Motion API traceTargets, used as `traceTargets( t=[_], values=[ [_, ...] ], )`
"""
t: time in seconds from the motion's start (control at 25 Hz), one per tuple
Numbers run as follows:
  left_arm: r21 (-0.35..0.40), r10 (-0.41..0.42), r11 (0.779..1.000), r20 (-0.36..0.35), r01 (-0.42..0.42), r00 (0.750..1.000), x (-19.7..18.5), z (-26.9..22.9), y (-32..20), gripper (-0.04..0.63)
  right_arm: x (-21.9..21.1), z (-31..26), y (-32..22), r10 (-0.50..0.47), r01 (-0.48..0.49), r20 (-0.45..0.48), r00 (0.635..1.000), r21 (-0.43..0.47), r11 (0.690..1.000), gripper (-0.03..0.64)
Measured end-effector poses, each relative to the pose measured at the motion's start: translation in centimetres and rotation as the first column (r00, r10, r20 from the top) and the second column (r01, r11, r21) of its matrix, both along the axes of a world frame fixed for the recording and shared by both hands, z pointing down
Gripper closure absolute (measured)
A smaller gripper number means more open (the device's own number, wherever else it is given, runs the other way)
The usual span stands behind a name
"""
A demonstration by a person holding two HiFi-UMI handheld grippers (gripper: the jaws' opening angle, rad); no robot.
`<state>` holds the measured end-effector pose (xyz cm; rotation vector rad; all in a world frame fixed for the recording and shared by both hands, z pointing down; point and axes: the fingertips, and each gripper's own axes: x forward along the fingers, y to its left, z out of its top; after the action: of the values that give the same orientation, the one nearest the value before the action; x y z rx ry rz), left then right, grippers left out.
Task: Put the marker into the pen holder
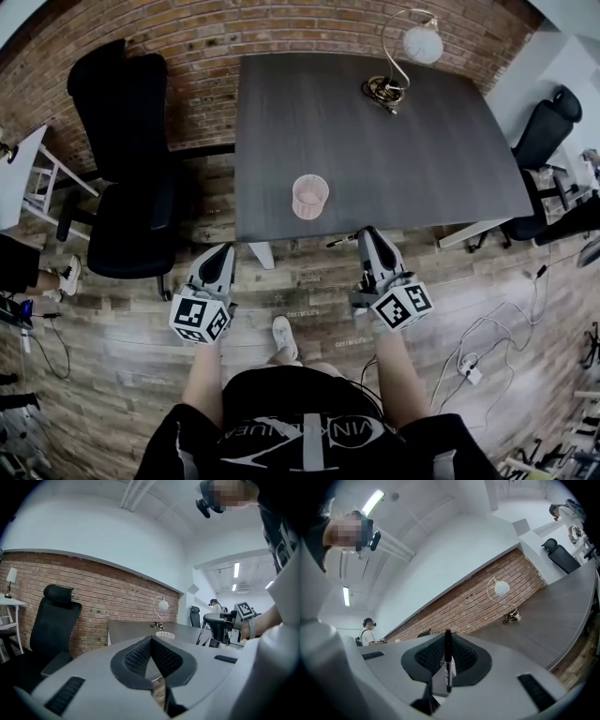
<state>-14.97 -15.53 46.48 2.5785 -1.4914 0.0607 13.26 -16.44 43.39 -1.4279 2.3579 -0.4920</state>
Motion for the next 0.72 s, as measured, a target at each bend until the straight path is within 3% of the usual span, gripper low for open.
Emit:
traceTargets(
  t=[0.44, 0.72],
  values=[
    [-0.023, 0.070, 0.997, 0.006, -0.070, 0.998, 1.3, 1.3, -4.9, 0.581, -0.4, -1.4, -4.6, 0.010, -0.011, 0.045, 0.999, 0.019, 1.000, 0.565],
    [-0.034, 0.100, 0.994, -0.005, -0.100, 0.995, 2.3, 1.9, -6.5, 0.583, 0.1, -2.6, -6.4, 0.009, -0.014, 0.137, 0.990, 0.038, 0.999, 0.565]
  ],
)
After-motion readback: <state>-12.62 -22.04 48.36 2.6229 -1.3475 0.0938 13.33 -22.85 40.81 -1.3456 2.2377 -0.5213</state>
